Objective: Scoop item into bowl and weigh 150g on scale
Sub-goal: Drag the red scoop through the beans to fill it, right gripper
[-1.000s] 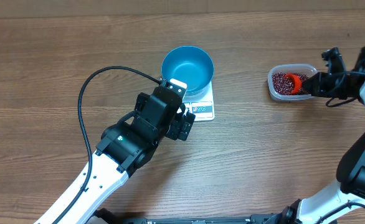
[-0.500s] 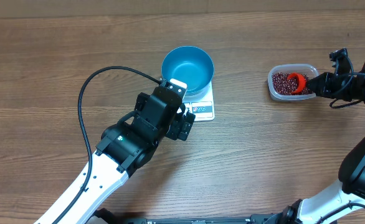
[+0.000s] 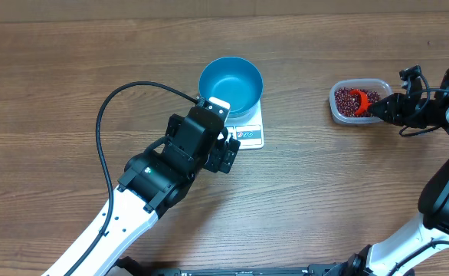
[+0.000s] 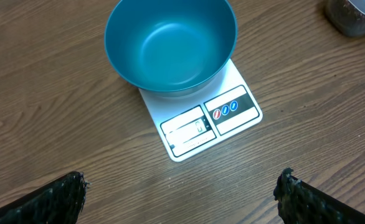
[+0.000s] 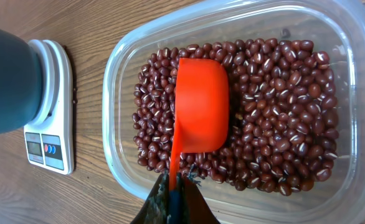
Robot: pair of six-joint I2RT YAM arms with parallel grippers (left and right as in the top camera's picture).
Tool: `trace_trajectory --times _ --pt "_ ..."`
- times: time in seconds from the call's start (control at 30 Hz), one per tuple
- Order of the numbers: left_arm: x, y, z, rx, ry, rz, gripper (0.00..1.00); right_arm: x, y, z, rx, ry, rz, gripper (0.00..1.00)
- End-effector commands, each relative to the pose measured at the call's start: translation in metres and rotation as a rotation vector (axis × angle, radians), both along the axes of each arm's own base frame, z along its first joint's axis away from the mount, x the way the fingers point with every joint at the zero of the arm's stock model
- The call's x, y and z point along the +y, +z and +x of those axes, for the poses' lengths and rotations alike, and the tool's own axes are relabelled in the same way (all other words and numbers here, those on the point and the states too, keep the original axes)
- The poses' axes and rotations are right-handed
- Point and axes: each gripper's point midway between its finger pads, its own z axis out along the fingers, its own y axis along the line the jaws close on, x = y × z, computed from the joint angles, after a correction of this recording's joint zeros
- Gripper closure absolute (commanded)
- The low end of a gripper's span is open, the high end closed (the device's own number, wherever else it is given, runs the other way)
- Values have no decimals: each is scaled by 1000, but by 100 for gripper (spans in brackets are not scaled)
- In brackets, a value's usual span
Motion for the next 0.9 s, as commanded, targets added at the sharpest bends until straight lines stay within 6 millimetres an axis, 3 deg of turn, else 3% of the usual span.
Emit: trace_trajectory --times 0.0,0.57,0.87 --pt "3 3 5 -12 29 -2 0 6 -4 -1 10 3 44 96" --pt "3 3 5 -12 29 -1 1 19 6 -5 6 16 138 96" --pt "3 3 5 -12 29 -2 1 7 10 -9 2 -23 176 96"
